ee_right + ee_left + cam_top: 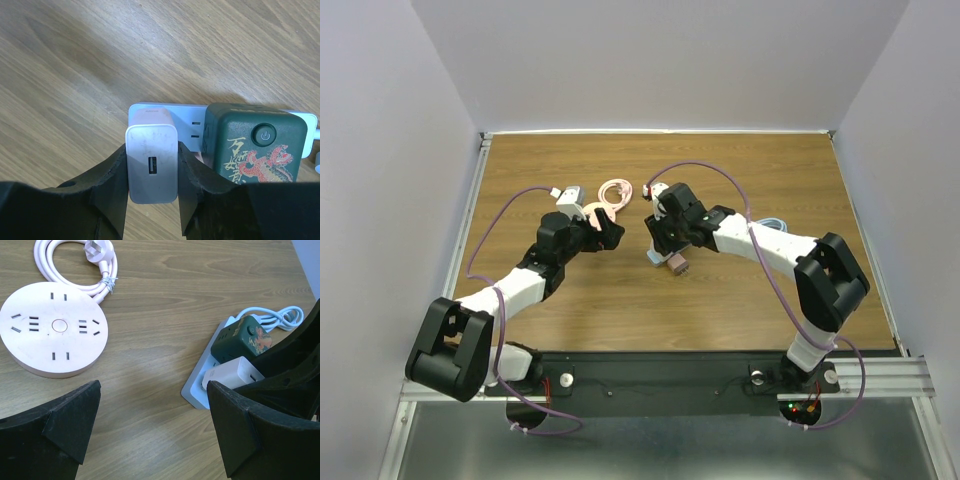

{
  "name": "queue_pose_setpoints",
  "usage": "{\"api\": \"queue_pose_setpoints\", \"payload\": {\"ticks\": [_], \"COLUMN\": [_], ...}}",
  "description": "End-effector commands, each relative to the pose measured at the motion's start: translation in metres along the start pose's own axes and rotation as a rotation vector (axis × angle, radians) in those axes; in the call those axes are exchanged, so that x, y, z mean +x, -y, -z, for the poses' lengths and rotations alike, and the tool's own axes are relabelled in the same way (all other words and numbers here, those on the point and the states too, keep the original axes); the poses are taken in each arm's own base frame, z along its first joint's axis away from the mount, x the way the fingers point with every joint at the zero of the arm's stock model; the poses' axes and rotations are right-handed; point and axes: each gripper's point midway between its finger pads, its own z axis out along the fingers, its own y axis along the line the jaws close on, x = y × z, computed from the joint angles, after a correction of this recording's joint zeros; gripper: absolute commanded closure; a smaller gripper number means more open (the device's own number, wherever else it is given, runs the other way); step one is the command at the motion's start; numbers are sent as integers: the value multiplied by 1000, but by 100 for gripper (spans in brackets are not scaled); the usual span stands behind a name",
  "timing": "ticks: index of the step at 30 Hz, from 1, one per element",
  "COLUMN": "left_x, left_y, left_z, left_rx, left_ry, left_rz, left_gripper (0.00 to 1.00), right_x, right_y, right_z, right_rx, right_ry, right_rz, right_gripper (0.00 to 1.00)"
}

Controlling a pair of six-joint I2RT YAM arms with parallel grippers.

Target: Insert the plug

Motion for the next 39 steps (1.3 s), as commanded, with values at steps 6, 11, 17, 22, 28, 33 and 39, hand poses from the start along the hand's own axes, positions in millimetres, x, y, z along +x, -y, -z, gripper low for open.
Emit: {"api": "queue_pose_setpoints", "payload": {"ticks": [6, 11, 17, 22, 28, 33, 39], "left_x": [-6, -5, -3, -4, -4, -4, -3], "left_y": [6, 6, 7, 7, 7, 8, 8], "left_z": [3, 2, 2, 3, 3, 3, 3], "left_rx": [34, 33, 38, 38, 43, 46, 45], "left_ry": [26, 21, 15, 18, 17, 16, 15], "left_rz": [-7, -6, -4, -4, -6, -6, -8], "left_gripper": [1, 1, 1, 1, 1, 1, 1], "right_x": [-20, -30, -36, -25, -13, -11, -9], "right_y": [1, -2, -2, -5, -5, -4, 1], "right_z": [15, 25, 28, 17, 4, 1, 0], "right_rx": [23, 9, 10, -7, -10, -3, 22], "right_ry": [85, 121, 135, 96, 53, 46, 42], "right_rz": [-4, -6, -6, -5, -4, -1, 2], "right_gripper": [100, 100, 100, 100, 99, 100, 100]}}
